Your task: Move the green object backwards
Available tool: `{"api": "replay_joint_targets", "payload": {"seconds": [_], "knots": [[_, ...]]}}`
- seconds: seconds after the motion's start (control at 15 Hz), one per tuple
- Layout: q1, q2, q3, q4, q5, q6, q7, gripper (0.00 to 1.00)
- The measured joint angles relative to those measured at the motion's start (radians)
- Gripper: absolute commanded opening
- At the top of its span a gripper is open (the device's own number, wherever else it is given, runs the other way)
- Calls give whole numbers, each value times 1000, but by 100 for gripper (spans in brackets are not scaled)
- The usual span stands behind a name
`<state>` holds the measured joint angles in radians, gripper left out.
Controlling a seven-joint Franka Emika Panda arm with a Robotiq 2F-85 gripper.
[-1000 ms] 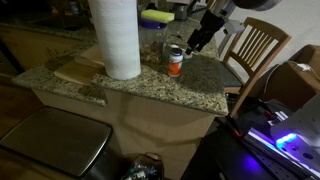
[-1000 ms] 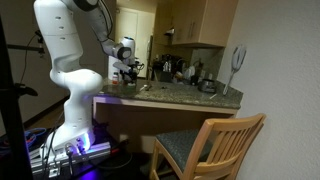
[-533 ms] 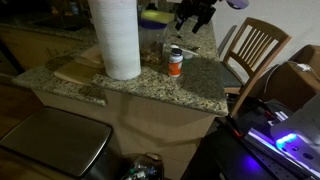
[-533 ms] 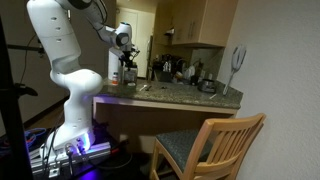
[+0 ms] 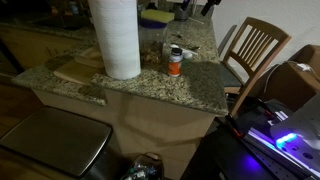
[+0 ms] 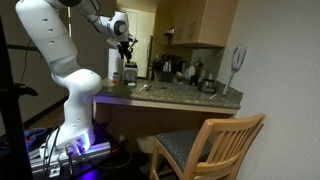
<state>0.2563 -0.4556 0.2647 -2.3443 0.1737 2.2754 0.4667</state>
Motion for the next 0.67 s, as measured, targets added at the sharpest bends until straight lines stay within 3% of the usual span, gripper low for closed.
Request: {"api": "replay_joint_targets", "payload": {"seconds": [0.67], "knots": [[-62,286,8,-15,-54,122,10,100]]}}
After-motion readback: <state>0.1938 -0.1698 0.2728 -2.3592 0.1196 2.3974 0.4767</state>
